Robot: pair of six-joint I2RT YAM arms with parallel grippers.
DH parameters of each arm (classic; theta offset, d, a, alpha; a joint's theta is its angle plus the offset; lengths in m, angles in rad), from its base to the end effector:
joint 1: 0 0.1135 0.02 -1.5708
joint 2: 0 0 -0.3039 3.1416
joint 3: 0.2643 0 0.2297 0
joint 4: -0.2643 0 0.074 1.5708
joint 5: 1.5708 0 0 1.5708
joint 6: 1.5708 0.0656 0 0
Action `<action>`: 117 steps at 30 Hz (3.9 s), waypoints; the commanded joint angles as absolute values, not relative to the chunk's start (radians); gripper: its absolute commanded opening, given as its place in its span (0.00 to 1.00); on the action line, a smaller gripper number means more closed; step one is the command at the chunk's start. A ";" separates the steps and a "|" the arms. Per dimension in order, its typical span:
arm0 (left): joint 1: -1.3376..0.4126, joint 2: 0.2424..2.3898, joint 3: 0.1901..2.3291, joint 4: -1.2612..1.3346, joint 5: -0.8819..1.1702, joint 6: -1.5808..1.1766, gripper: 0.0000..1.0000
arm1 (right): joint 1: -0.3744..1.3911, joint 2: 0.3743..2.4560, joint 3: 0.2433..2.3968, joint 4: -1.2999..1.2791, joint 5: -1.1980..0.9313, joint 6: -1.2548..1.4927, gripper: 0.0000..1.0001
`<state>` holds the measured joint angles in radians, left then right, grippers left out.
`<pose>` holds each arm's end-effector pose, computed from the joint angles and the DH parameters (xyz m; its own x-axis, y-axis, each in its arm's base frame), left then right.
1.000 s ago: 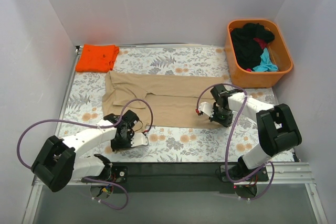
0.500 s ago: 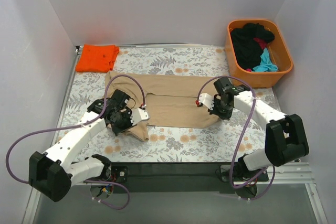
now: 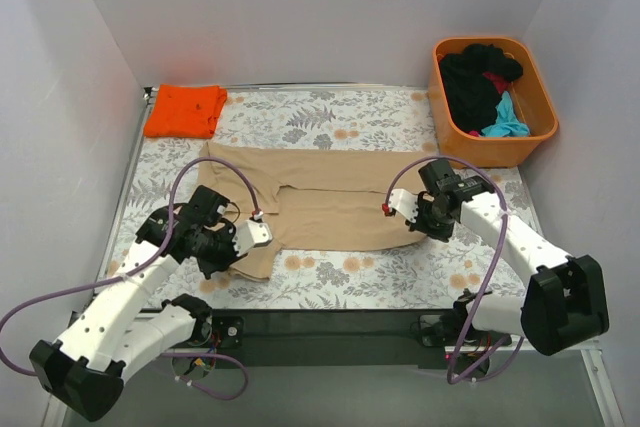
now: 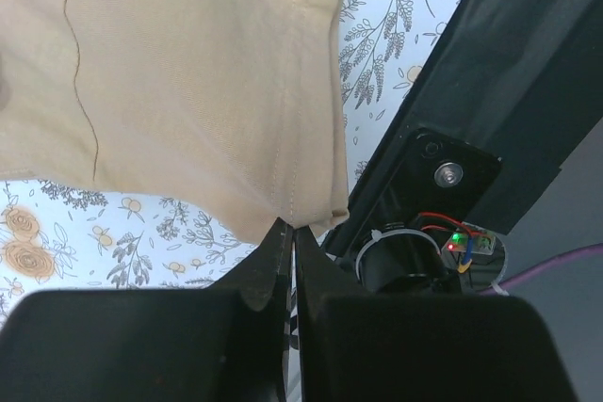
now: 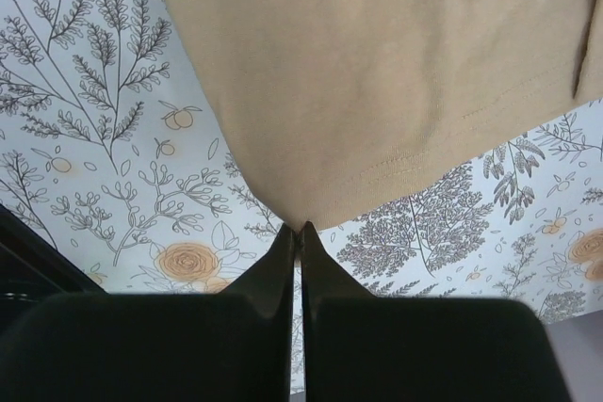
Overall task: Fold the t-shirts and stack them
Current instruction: Fold the tshirt
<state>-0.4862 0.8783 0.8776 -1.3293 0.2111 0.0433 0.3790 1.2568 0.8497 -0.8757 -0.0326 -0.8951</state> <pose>0.0649 -0.0499 0.2731 -0.8361 0.4898 -0.2471 0.5378 0.8207 -0.1930 0.1786 0.0734 0.2360 -0.2619 -0.9437 -0.2020 -0.9317 0.3018 -0.2021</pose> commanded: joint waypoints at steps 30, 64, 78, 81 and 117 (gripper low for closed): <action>-0.078 1.804 1.601 -0.768 0.235 0.054 0.00 | 0.187 1.965 1.609 -0.822 -0.022 -0.957 0.01; -0.087 1.997 1.804 -0.952 0.452 -0.120 0.47 | 0.230 1.950 1.637 -0.793 0.008 -0.859 0.60; -0.178 1.942 1.667 -1.029 0.413 -0.055 0.43 | 0.230 1.902 1.490 -0.865 -0.058 -0.815 0.35; -0.195 1.950 1.637 -1.008 0.358 -0.038 0.42 | 0.232 1.911 1.471 -0.873 -0.052 -0.813 0.35; -0.232 2.003 1.672 -1.026 0.279 0.104 0.35 | 0.198 1.945 1.394 -0.874 -0.011 -0.808 0.32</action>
